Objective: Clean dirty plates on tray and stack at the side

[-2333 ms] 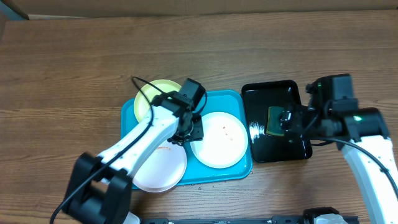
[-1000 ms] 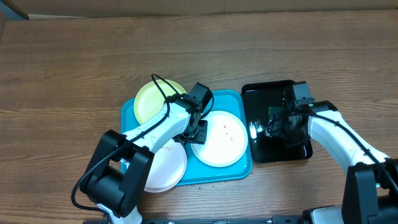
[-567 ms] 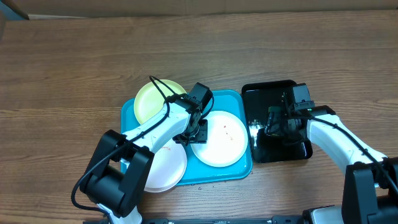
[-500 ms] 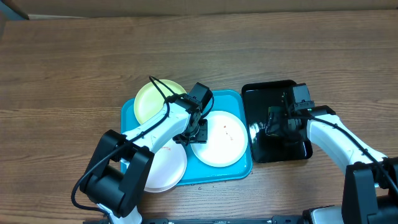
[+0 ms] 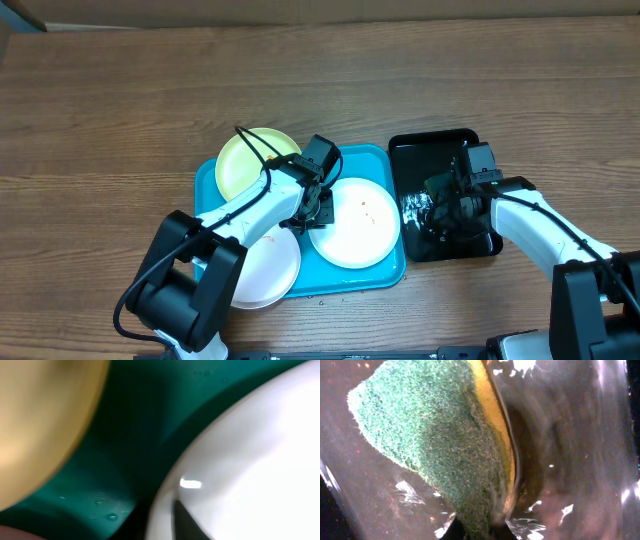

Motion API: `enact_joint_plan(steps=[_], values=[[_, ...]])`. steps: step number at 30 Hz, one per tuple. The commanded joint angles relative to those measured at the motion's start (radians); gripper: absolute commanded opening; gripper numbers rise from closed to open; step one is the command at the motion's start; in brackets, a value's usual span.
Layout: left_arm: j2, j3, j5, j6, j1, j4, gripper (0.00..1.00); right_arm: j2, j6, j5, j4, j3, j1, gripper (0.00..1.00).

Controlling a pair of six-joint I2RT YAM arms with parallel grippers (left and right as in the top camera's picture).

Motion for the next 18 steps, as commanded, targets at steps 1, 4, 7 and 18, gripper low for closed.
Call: enact_joint_plan(steps=[1,4,7,18], values=[[0.020,-0.034,0.006,-0.005,-0.001,0.012,0.09,0.001,0.002,-0.003,-0.040,0.022,0.006,0.04],[0.020,-0.034,-0.004,-0.005,-0.001,0.011,0.21,0.000,0.001,-0.019,-0.149,0.106,0.006,0.43],[0.020,-0.034,-0.025,-0.005,-0.001,0.011,0.24,0.000,-0.023,-0.018,-0.267,0.195,0.006,0.60],[0.020,-0.036,-0.043,-0.005,-0.001,0.004,0.31,0.005,-0.025,0.110,-0.109,0.158,0.007,0.66]])
